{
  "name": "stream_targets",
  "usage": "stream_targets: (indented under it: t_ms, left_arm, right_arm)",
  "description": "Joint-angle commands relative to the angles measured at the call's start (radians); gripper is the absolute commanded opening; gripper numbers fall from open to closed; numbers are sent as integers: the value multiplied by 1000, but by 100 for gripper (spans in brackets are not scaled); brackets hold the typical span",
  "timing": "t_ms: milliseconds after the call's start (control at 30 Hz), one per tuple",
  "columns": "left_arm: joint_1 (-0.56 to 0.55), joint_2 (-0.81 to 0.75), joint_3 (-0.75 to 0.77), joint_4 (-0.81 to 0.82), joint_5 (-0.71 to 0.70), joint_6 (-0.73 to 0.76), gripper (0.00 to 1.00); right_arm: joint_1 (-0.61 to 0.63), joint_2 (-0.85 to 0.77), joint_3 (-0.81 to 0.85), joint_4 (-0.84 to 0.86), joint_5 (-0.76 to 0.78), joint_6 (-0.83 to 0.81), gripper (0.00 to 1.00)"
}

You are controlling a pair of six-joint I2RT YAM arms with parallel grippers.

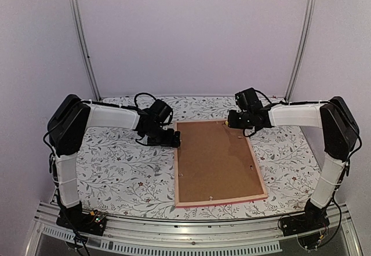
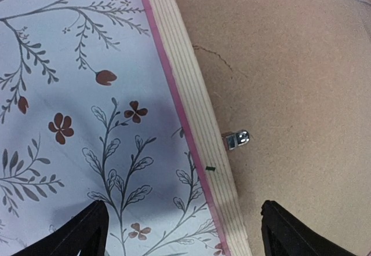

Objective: Take the photo out of the frame

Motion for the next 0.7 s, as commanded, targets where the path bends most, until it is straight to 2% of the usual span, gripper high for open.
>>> stream_targets:
  t_ms: [0, 333, 667]
  left_arm:
    - [-11, 9, 1, 16, -4, -6, 93]
    - [-14, 27, 17, 20, 9, -4, 93]
    - [-16, 38, 27, 21, 9, -5, 93]
  right_arm:
    - [-3, 50, 42, 46, -56, -8, 0]
    - [9, 106, 70, 57, -139, -8, 0]
    - [33, 70, 42, 40, -147, -26, 0]
